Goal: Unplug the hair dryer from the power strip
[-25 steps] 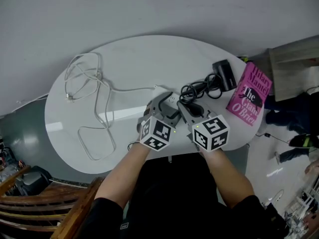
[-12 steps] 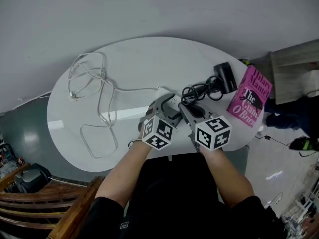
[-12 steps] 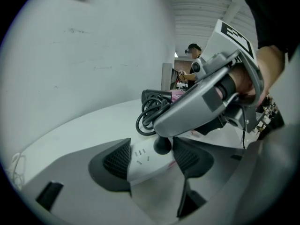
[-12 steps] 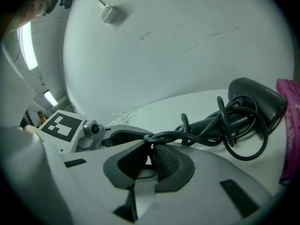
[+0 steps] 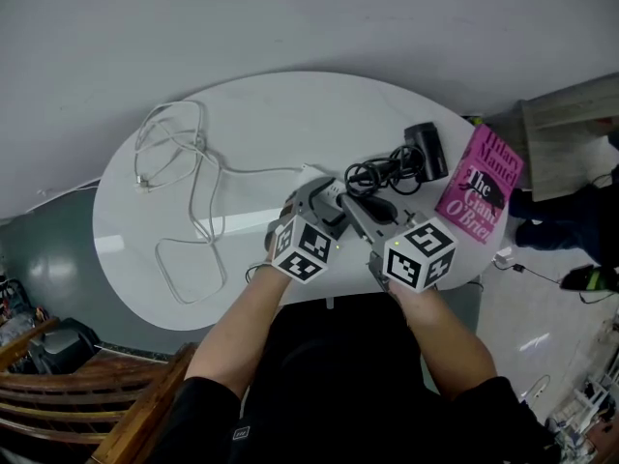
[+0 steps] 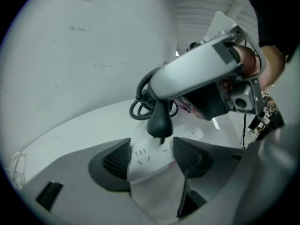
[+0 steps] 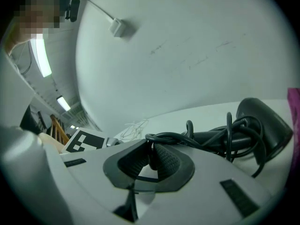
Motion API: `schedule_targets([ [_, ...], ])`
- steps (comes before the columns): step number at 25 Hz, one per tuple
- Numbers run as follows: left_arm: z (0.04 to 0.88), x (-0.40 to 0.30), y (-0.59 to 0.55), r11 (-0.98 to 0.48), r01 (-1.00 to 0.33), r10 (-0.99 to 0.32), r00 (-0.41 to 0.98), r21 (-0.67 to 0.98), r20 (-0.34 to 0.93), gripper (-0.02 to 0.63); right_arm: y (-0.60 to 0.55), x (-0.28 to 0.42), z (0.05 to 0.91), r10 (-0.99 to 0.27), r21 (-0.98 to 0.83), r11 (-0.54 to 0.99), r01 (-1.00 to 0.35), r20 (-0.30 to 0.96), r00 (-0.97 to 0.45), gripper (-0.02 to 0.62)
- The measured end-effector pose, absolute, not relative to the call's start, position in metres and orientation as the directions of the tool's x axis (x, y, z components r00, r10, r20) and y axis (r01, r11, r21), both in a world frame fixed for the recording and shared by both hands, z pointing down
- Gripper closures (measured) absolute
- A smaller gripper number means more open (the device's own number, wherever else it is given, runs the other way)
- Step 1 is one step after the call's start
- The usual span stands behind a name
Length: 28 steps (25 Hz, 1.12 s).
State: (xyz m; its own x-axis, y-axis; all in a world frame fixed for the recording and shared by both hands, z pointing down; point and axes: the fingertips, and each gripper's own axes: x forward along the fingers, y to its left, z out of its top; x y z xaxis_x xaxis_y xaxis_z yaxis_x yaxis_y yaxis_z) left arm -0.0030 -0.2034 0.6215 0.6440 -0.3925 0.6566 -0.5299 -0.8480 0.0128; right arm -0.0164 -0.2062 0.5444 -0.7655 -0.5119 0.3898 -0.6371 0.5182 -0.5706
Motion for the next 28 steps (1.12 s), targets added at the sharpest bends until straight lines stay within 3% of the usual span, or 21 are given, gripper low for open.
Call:
schedule_targets([
  [14, 0.62, -0.002, -0.201, -0.838, -0.544, -0.388, 0.657, 0.05, 0.646, 0.319, -0.188, -0.01, 0.541, -0.497, -0.587, 0.498, -0.638, 0.409, -0.765, 0.538],
  [28, 0.619, -0.015, -0.194, -0.83, -0.553, -0.381, 0.653, 0.068, 0.655, 0.311, -0.203, 0.036, 0.573, -0.549, -0.608, 0.351, -0.713, 0.483, -0.682, 0.538],
])
